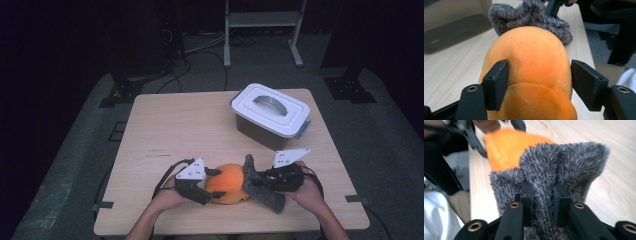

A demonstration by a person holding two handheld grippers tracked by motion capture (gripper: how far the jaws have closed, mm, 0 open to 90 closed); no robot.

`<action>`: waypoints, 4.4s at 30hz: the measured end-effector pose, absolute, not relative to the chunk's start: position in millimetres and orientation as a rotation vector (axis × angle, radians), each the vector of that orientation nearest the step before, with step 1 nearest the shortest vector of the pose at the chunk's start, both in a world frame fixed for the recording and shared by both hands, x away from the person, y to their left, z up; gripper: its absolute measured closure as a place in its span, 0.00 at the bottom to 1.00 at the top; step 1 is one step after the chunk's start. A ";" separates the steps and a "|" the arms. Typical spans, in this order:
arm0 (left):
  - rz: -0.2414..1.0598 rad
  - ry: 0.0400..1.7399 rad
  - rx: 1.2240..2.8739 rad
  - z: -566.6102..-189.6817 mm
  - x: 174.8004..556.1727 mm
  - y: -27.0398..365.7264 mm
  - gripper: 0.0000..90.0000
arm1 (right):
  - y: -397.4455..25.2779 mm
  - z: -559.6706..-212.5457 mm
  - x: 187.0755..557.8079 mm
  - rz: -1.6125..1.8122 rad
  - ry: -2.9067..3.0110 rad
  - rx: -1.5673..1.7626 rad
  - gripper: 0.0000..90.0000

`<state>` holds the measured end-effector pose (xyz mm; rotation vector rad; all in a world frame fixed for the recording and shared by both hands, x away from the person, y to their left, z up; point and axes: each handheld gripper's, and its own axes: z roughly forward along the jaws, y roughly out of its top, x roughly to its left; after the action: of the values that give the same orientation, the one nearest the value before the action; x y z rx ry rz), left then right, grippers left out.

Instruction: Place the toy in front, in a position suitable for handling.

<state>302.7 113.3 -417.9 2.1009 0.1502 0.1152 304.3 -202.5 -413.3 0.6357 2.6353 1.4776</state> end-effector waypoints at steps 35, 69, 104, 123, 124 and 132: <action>0.006 0.258 2.128 -424.6 312.0 118.8 0.40 | -206.0 -425.4 309.0 1.432 2.695 0.688 0.82; 0.008 0.238 2.112 -420.7 310.5 111.2 0.35 | -185.8 -406.1 297.4 1.542 2.637 0.607 0.80; 0.152 0.209 2.108 -421.1 309.5 114.1 0.40 | -189.2 -410.1 300.5 1.531 2.637 0.599 0.82; 0.078 0.243 2.135 -426.1 313.0 111.1 0.20 | -189.6 -413.2 300.9 1.523 2.624 0.626 0.82; 0.079 0.248 2.135 -424.5 313.0 110.1 0.18 | -185.5 -410.5 300.4 1.543 2.614 0.609 0.82; 0.077 0.278 2.137 -423.4 313.6 110.5 0.21 | -182.9 -419.3 302.5 1.462 2.658 0.600 0.81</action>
<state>313.6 110.5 -423.4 2.1375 0.2780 0.0770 302.5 -182.9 -419.3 0.5995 2.6579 1.4617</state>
